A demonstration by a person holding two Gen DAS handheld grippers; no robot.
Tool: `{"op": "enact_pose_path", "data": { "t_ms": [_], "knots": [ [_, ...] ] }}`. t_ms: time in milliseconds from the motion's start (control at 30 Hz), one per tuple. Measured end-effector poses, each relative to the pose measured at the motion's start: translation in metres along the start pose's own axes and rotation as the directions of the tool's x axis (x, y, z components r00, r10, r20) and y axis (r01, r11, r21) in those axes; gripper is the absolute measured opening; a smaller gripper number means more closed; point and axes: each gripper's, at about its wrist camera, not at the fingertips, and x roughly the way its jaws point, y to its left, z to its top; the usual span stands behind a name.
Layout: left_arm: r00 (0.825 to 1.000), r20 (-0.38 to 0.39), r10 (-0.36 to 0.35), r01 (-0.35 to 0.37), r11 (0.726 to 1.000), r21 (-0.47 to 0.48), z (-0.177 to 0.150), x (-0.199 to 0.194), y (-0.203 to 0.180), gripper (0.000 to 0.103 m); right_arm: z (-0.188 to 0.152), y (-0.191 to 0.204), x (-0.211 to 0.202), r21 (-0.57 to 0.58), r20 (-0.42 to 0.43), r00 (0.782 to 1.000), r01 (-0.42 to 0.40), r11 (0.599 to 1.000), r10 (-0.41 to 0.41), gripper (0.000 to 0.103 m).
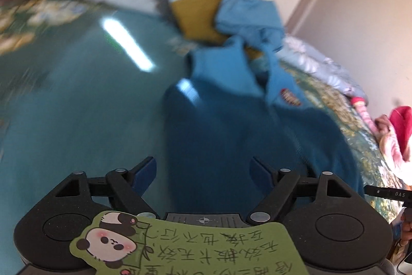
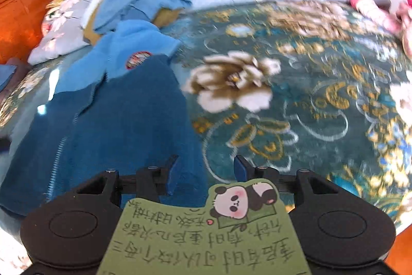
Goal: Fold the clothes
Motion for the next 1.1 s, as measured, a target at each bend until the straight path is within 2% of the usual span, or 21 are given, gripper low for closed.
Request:
{"op": "enact_pose_path", "data": {
  "t_ms": [200, 333, 400, 433, 467, 500, 567, 600, 667, 767, 900, 1100],
  "knots": [
    [0.997, -0.035, -0.065, 0.063, 0.997, -0.055, -0.017, 0.001, 0.014, 0.083, -0.01, -0.003, 0.009, 0.034, -0.027, 0.998, -0.059, 0.998, 0.06, 0.046],
    [0.997, -0.036, -0.074, 0.072, 0.997, -0.035, -0.024, 0.006, 0.003, 0.083, -0.015, -0.005, 0.012, 0.073, -0.038, 0.996, -0.073, 0.995, 0.076, 0.045],
    [0.995, -0.038, -0.097, 0.095, 0.995, -0.043, -0.026, 0.006, 0.0, 0.083, -0.017, -0.006, 0.012, 0.088, -0.04, 0.995, -0.091, 0.992, 0.095, 0.04],
    [0.993, -0.037, -0.108, 0.106, 0.993, -0.048, -0.028, 0.007, -0.002, 0.083, -0.017, -0.007, 0.011, 0.095, -0.04, 0.994, -0.101, 0.99, 0.105, 0.034],
    [0.993, -0.037, -0.112, 0.11, 0.992, -0.057, -0.029, 0.007, -0.002, 0.08, -0.018, -0.008, 0.011, 0.102, -0.039, 0.992, -0.112, 0.988, 0.117, 0.029],
    [0.992, -0.039, -0.117, 0.115, 0.991, -0.066, -0.03, 0.007, -0.002, 0.077, -0.018, -0.008, 0.01, 0.111, -0.036, 0.992, -0.117, 0.987, 0.122, 0.029],
    [0.99, -0.041, -0.131, 0.127, 0.988, -0.093, -0.032, 0.006, -0.001, 0.059, -0.019, -0.007, 0.007, 0.119, -0.029, 0.993, -0.113, 0.986, 0.117, 0.023],
    [0.99, -0.045, -0.136, 0.13, 0.986, -0.105, -0.033, 0.006, -0.001, 0.054, -0.02, -0.006, 0.005, 0.119, -0.025, 0.993, -0.114, 0.986, 0.118, 0.02],
    [0.992, -0.048, -0.113, 0.107, 0.988, -0.107, -0.035, 0.005, -0.002, 0.034, -0.02, -0.003, 0.001, 0.111, -0.018, 0.993, -0.118, 0.987, 0.12, 0.014],
    [0.995, -0.047, -0.092, 0.087, 0.991, -0.098, -0.036, 0.003, -0.005, 0.023, -0.019, 0.002, -0.007, 0.084, -0.005, 0.995, -0.103, 0.991, 0.104, 0.011],
    [0.996, -0.048, -0.073, 0.07, 0.996, -0.06, -0.037, 0.003, -0.009, 0.023, -0.021, 0.004, -0.012, 0.052, -0.005, 0.997, -0.08, 0.995, 0.08, 0.01],
    [0.996, -0.048, -0.071, 0.068, 0.996, -0.061, -0.037, 0.004, -0.006, 0.023, -0.025, 0.002, -0.008, 0.07, -0.019, 0.998, -0.065, 0.995, 0.066, 0.01]
  ]
}}
